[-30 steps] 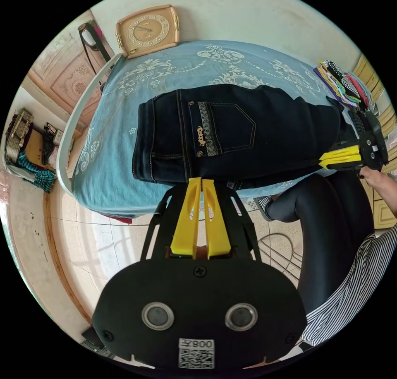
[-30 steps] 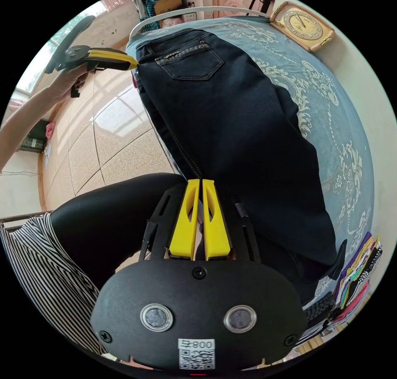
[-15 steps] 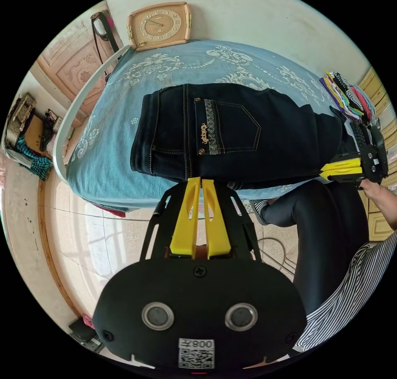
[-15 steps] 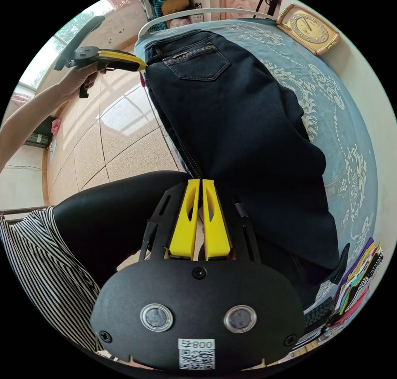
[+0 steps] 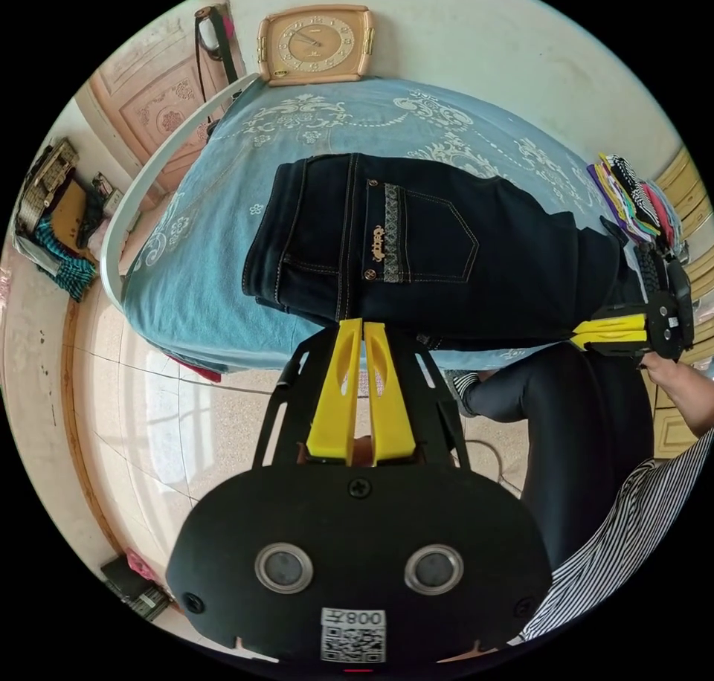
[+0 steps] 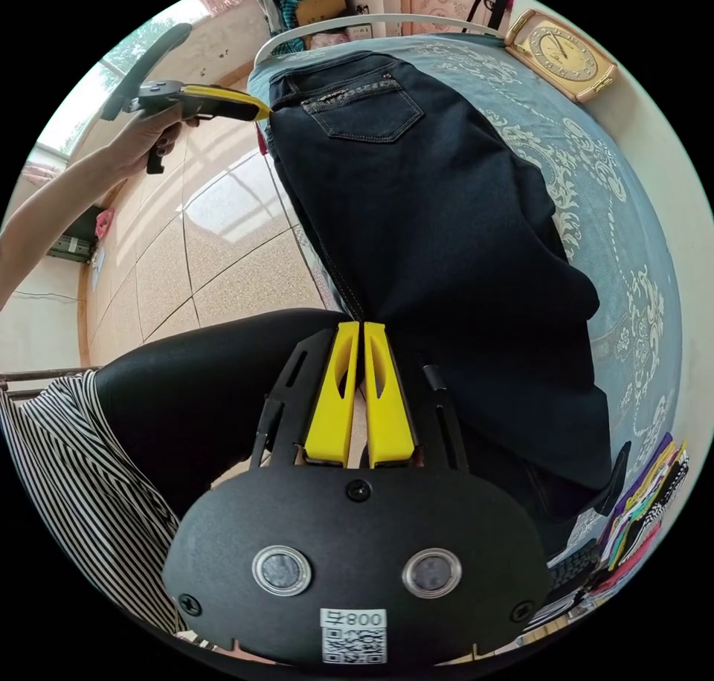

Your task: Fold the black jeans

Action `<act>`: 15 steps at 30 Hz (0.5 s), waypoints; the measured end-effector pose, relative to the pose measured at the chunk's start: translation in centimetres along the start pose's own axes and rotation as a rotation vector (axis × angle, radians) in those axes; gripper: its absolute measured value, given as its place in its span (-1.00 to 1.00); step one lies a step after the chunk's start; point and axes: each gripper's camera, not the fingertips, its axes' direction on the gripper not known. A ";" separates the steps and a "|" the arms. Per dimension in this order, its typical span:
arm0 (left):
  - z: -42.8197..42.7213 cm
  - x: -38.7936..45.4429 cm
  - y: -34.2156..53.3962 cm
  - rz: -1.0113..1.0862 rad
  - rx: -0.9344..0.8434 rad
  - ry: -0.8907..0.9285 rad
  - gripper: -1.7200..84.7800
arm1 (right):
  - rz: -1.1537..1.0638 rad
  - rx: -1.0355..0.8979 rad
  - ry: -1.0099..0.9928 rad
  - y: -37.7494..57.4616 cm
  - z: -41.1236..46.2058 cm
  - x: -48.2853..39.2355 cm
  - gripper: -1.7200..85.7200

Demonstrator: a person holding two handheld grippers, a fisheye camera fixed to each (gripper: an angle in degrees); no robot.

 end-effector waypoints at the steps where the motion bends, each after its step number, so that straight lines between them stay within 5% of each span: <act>1: -0.3 -0.2 0.0 -0.011 -0.005 0.012 -0.95 | -0.001 0.002 -0.004 0.2 0.2 0.3 -0.95; 11: -5.3 -0.4 2.2 -0.136 0.089 0.115 -0.96 | 0.014 0.038 -0.006 2.9 1.8 2.5 -0.94; 15: -6.9 4.3 1.6 -0.033 0.134 0.260 -0.96 | 0.058 0.074 -0.050 4.3 2.2 3.9 -0.93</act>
